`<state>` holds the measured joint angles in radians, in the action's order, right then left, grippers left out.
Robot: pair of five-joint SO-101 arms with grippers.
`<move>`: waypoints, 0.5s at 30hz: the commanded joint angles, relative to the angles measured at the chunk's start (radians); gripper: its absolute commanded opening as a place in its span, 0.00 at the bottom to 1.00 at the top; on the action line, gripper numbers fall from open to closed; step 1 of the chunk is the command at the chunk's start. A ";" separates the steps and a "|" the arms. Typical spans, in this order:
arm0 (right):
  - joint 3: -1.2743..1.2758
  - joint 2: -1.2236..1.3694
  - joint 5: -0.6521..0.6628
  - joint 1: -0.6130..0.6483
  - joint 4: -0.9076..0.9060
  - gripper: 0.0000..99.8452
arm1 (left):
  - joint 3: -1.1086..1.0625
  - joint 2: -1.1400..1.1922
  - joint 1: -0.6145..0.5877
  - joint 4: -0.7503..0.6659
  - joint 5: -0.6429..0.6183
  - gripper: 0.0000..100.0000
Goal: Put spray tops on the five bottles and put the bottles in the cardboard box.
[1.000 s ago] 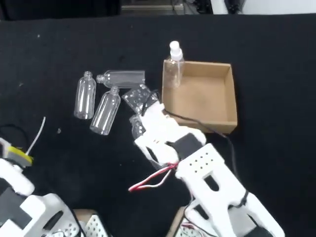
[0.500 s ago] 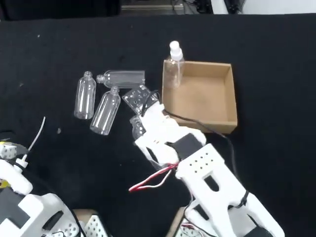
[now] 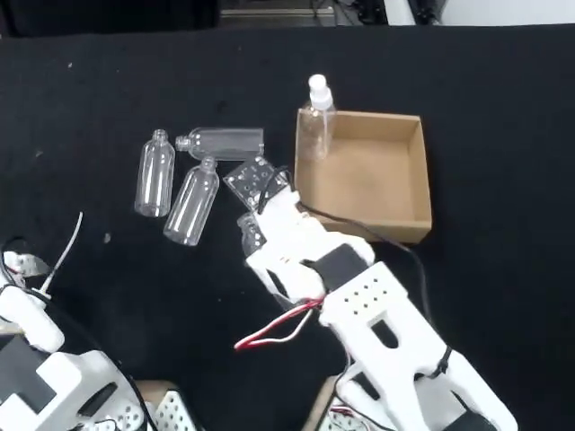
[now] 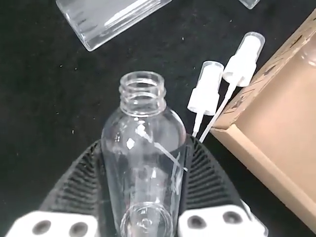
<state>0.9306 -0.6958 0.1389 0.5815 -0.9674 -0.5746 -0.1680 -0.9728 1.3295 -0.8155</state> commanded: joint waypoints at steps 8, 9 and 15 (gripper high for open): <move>-0.005 0.004 0.000 0.017 0.023 0.01 | -0.101 -0.008 -0.025 -0.238 -0.123 0.31; -0.005 0.004 0.000 0.017 0.023 0.01 | -0.124 -0.008 -0.025 -0.272 -0.124 0.31; -0.004 0.004 0.000 0.017 0.025 0.01 | -0.196 -0.008 -0.025 -0.393 -0.124 0.31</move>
<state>0.9306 -0.6958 0.1389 0.5815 -0.9674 -0.7664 -0.1680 -0.9851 0.9981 -0.9321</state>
